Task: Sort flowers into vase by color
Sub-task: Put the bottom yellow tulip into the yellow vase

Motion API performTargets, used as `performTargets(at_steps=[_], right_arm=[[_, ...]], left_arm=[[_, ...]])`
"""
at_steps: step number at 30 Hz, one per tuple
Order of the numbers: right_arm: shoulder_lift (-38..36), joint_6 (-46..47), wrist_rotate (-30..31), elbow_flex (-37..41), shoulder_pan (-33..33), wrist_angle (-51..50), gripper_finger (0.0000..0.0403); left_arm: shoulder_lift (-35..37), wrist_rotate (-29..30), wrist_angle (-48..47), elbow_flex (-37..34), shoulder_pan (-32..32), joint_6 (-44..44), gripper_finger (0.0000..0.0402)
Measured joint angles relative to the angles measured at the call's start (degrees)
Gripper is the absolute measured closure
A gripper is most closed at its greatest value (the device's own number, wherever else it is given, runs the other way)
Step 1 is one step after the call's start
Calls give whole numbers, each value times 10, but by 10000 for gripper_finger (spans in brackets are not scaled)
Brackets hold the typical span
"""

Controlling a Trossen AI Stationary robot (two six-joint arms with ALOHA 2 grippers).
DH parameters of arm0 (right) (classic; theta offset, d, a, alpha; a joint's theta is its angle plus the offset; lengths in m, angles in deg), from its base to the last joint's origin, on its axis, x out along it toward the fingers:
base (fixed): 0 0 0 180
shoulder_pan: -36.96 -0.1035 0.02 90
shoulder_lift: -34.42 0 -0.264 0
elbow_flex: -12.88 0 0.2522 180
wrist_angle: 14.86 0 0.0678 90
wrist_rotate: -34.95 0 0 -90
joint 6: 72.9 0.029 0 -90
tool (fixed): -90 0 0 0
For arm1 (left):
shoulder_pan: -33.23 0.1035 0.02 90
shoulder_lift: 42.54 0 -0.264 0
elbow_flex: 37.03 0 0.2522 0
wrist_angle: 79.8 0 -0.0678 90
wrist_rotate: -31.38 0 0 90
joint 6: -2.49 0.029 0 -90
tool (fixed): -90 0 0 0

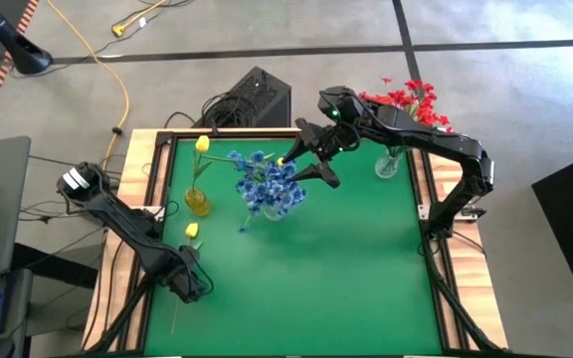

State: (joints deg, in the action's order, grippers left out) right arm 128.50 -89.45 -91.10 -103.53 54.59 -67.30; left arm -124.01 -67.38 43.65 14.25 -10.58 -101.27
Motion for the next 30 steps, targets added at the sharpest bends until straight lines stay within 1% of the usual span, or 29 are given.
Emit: performTargets(at_steps=[5,6,11,15,17,21,23,26,30], right_arm=[[0,0,0,0,0,-2,127],[0,0,0,0,0,-3,127],[0,1,0,0,0,-4,127],[0,1,0,0,0,-3,127],[0,2,0,0,0,-3,127],[0,1,0,0,0,-3,127],[0,2,0,0,0,-3,127],[0,7,0,0,0,-3,127],[0,15,0,0,0,-3,127]], left_arm=[[2,0,1,-1,0,21,382],[2,1,0,-1,0,25,391],[12,10,0,-1,-1,38,400],[41,40,1,18,0,81,401],[58,79,-1,31,-1,116,401],[101,176,2,72,0,195,401],[119,212,1,90,0,239,401],[140,229,10,117,-5,332,401],[160,217,69,126,-19,465,401]])
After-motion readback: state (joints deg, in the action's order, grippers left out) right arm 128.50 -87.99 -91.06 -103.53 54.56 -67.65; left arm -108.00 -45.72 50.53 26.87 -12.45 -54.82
